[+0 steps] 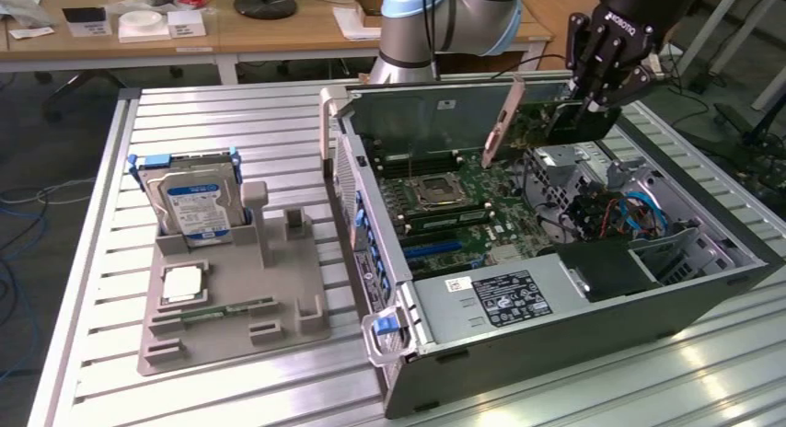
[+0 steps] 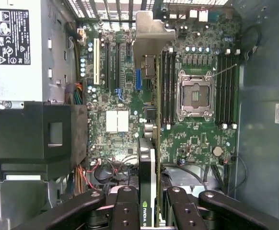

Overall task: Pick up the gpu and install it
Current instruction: 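Insert the gpu into the slot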

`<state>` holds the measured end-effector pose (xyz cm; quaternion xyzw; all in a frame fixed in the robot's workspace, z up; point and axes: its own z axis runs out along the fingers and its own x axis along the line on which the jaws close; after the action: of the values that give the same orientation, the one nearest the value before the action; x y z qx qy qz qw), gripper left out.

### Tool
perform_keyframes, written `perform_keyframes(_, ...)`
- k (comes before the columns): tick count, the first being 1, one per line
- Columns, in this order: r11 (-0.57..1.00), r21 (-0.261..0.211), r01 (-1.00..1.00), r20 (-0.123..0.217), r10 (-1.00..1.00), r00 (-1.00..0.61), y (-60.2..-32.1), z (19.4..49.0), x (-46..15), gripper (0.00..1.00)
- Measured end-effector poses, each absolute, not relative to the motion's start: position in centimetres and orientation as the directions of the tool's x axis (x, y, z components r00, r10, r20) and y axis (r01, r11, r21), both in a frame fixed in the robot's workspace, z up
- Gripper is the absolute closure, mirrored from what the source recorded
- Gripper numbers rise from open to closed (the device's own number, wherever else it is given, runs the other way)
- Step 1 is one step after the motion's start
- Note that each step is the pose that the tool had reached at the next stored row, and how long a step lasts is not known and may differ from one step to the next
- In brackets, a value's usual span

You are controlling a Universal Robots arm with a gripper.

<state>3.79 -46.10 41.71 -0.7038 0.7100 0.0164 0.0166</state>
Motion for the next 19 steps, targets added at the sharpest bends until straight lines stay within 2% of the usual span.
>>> perform_keyframes(19, 0.009, 0.000, -1.000, -0.047, -0.999, -0.009, -46.0, 41.7, 2.4, 0.73)
